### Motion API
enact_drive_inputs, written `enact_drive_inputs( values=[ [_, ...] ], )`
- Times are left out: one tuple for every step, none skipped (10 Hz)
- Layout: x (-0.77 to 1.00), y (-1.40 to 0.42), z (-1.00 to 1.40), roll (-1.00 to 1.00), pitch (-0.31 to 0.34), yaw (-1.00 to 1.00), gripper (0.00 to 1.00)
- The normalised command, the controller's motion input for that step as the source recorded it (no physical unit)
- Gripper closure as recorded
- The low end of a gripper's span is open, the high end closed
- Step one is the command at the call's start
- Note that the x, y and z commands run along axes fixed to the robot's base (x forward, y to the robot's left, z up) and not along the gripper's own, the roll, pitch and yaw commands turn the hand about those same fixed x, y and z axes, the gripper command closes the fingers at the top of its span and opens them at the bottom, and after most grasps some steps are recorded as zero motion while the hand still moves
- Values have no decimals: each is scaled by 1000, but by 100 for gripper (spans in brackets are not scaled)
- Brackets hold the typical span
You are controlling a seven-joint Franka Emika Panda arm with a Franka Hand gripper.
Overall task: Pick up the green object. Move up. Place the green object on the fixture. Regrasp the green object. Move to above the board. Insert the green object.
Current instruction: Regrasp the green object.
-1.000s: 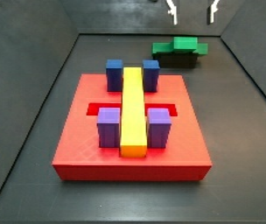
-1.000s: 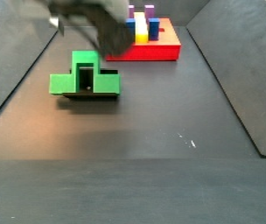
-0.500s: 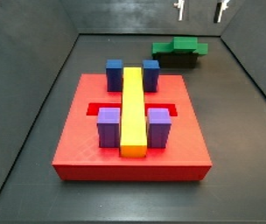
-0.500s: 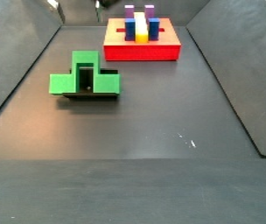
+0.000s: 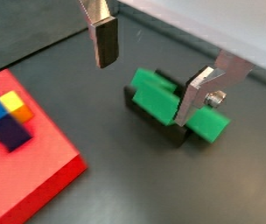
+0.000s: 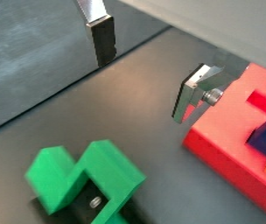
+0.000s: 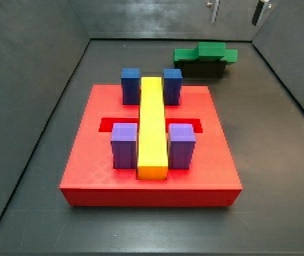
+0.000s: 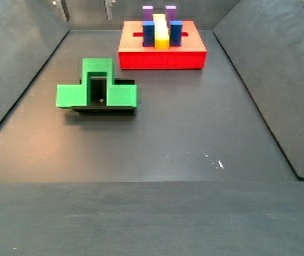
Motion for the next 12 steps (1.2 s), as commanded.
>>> enact_drive_inputs(
  values=[
    [517,146,14,1000,214,0,0],
    [497,214,0,1000,177,0,0],
    [497,269,0,1000,131,0,0],
    [563,340,0,909,151,0,0],
    [691,331,0,751,277,0,0],
    [731,289,0,677,306,0,0],
    [683,229,0,651,286,0,0],
    [697,189,0,671,280,0,0],
    [643,49,-163,640,163,0,0],
    [543,0,-474,469,0,14,0],
    [211,-137,-757,371,-43,157,0],
    [63,-346,-717,523,-69,363,0]
  ],
)
